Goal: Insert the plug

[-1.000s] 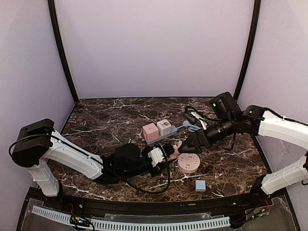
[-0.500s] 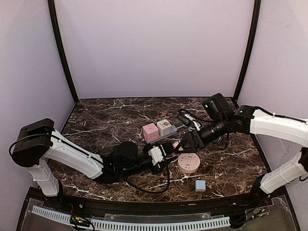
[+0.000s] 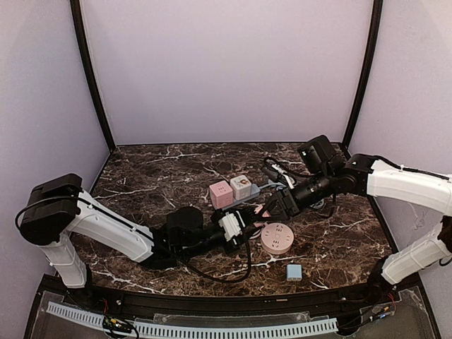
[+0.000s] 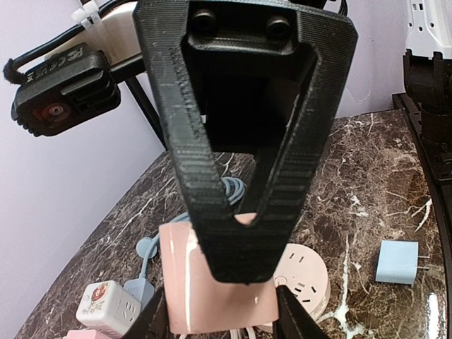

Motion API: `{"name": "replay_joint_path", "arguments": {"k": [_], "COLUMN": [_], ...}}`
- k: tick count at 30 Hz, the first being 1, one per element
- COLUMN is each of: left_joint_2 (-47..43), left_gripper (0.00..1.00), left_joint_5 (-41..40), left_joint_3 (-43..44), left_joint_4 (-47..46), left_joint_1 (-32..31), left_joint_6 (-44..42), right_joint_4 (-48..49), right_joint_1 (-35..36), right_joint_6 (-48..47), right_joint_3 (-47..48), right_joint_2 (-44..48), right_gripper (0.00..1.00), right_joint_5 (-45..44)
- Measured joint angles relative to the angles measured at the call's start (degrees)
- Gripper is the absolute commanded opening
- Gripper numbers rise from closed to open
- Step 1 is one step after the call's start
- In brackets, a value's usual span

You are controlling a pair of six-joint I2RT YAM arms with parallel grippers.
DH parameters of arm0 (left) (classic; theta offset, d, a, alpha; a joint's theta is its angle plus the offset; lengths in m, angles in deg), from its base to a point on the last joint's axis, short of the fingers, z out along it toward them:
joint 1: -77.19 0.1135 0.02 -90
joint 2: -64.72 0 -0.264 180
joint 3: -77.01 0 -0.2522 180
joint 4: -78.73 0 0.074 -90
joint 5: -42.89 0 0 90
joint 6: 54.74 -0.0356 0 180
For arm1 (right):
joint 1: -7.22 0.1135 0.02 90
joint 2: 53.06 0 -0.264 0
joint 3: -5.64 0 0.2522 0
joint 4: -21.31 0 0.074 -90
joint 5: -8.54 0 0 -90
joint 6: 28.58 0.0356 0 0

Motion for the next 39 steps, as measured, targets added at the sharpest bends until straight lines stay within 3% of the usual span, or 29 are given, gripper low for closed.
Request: {"name": "replay_joint_path", "arguments": {"k": [6,10,15,19,22,26,39], "left_joint_2": [0.3,0.8,1.3,1.7,1.8,1.8,-1.7], "left_gripper": [0.35,0.35,0.35,0.47,0.74,0.96,0.99], "left_joint_5": [0.1,0.3,0.6,0.5,0.4,1.5,3.4], "left_joint_3": [0.0,0.0,0.0,0.0,0.3,1.2,-2.0], "left_joint_4": [-0.7,-0.9,-1.3,-1.4,-0.6,0.9,3.3], "left_joint_1": [0.1,0.1,0.1,0.2,0.3,0.5,2.4], "left_joint_6": [-0.3,-0.3,-0.4,-0.4,-0.6,0.0,2.3], "right_joint_4": [0.3,0.7,0.7,0.6,-0.1,-0.7,-5.9], "right_joint_1": [-0.1,-0.1,-0.3,-0.4,-0.4,-0.1,-0.1], "right_joint_6": [0.8,1.1,1.2,0.7,0.1,-1.2,-7.8], "right_joint_3": [0.0,0.0,0.0,0.2,0.8,1.6,5.2], "right_joint_2": [-0.2,-1.2,-2.3,-2.8,-3.6,-4.0,-5.2], "right_gripper": [0.53,0.43,0.18,0.00,0.00,0.00,0.00], "right_joint_5": [-0.5,-0.5,-1.2,-1.4,-1.9,-3.2,-17.5]}}
